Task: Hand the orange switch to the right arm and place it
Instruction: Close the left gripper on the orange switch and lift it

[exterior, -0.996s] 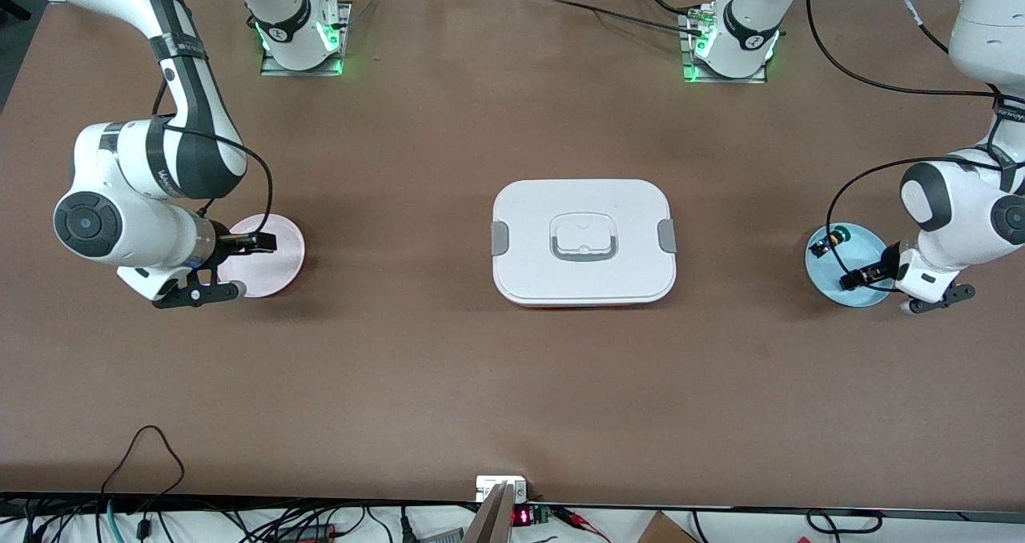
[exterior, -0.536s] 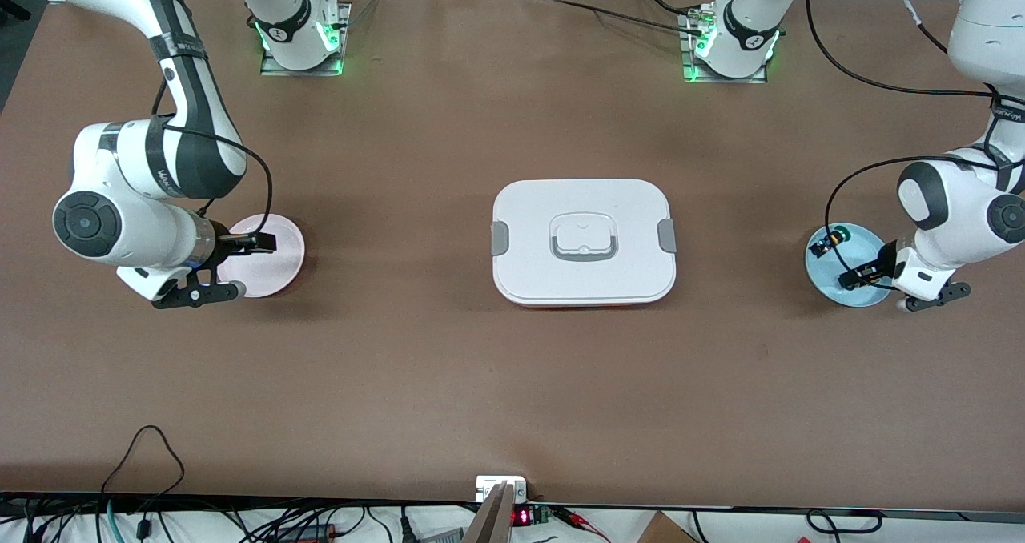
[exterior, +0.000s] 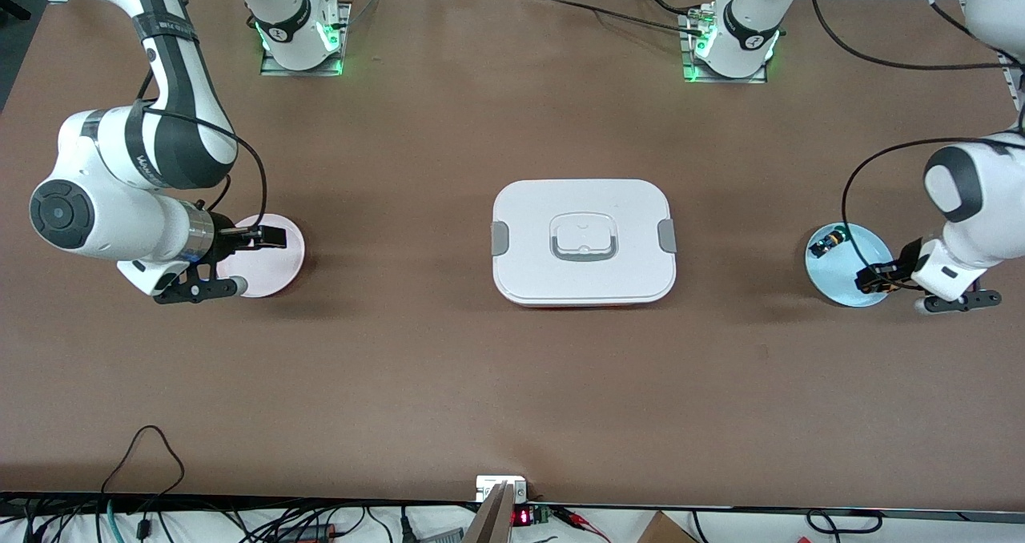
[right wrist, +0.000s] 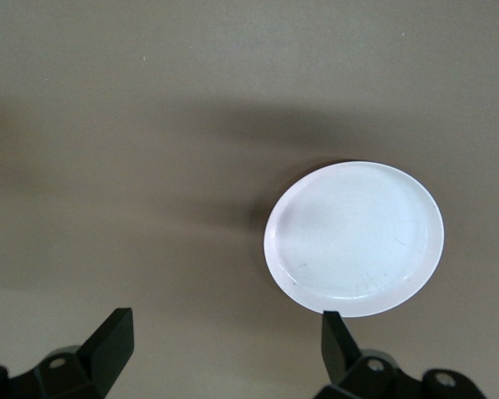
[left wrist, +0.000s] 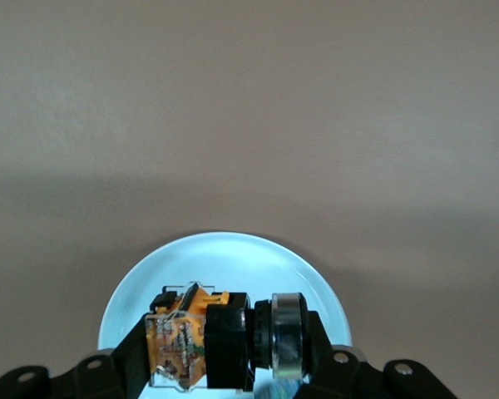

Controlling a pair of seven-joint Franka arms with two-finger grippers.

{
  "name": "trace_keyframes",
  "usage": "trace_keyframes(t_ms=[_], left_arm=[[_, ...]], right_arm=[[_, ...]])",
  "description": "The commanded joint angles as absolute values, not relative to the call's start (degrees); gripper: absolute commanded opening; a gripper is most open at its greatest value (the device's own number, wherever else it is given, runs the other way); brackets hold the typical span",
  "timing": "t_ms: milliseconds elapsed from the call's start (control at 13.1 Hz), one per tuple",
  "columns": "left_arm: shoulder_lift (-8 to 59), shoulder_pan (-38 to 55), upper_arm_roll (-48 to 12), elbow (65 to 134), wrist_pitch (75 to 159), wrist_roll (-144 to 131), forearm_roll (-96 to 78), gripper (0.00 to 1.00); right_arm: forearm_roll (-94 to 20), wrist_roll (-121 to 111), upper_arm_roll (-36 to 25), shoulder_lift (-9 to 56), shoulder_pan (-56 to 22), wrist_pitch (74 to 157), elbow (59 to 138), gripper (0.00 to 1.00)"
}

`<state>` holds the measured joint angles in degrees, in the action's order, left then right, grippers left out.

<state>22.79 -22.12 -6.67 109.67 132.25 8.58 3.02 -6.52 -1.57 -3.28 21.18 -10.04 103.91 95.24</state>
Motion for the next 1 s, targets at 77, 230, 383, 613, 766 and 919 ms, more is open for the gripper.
trace_keyframes(t_ms=[77,230,383,613,766,919], left_arm=[[18.9,-22.7,-11.3,102.4,115.0,11.9,-1.2,0.33],[18.3,-22.8,-15.1,95.7,102.6,12.0,-6.7,0.33],[18.4,-22.8,-18.9,91.2,94.4,12.0,-11.8,0.34],[18.4,-22.6,-20.7,90.8,87.3,19.0,-29.6,0.33],[18.9,-22.2,-22.8,91.1,86.4,24.8,-37.5,0.32],[19.7,-22.2,-26.9,91.1,87.4,30.3,-43.4,0.33]], right_arm=[[-14.8,-2.6,-3.3,20.1,-9.7,100.5,94.3,1.00],[-28.4,-2.2,-3.3,18.2,-9.8,99.9,94.0,1.00],[-40.7,-1.9,-3.1,18.1,-9.8,99.9,94.2,1.00],[-55.9,-2.5,-3.1,17.9,-9.8,98.3,95.5,1.00],[-68.0,-2.5,-3.1,18.5,-9.4,94.8,96.9,1.00],[-78.1,-2.6,-3.1,18.7,-9.3,93.8,99.7,1.00]])
